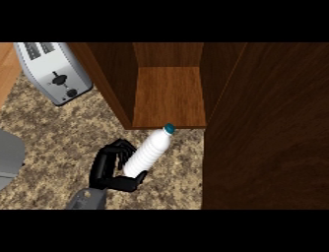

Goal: Pick up the bottled water, place it into the cabinet and close the cabinet

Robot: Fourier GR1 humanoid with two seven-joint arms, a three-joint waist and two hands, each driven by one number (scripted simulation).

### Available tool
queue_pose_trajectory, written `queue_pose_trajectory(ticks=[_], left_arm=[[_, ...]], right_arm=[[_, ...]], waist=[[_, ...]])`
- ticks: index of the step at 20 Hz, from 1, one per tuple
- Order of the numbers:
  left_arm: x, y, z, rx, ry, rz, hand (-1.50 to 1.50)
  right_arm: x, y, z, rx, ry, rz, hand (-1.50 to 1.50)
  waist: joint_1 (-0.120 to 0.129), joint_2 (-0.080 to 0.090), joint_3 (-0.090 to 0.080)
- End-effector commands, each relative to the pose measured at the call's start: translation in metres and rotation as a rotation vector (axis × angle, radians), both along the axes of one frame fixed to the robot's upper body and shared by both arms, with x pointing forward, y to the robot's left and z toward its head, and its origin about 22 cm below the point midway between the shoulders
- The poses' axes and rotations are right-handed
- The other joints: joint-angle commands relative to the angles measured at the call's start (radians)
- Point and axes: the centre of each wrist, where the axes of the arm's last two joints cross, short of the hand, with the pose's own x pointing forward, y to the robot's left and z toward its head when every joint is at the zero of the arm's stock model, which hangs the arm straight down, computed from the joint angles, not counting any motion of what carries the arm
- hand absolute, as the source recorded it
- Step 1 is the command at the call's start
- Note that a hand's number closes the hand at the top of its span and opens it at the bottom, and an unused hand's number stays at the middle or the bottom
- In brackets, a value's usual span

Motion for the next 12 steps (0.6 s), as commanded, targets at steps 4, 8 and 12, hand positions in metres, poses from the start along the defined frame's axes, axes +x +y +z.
queue_pose_trajectory(ticks=[4, 8, 12], left_arm=[[0.041, -0.044, 0.053, -0.015, 0.005, 0.011, 1.5], [0.041, -0.08, 0.076, 0.009, 0.035, 0.016, 1.5], [0.069, -0.094, 0.098, -0.009, 0.061, 0.047, 1.5]], right_arm=[[-0.004, -0.007, 0.042, 0.001, -0.06, 0.012, -1.5], [-0.001, -0.013, 0.023, 0.015, -0.057, -0.022, -1.5], [-0.001, -0.011, 0.027, 0.018, -0.06, -0.005, -1.5]], waist=[[-0.007, 0.001, 0.0], [-0.007, 0.002, 0.001], [-0.017, 0.006, 0.0]])
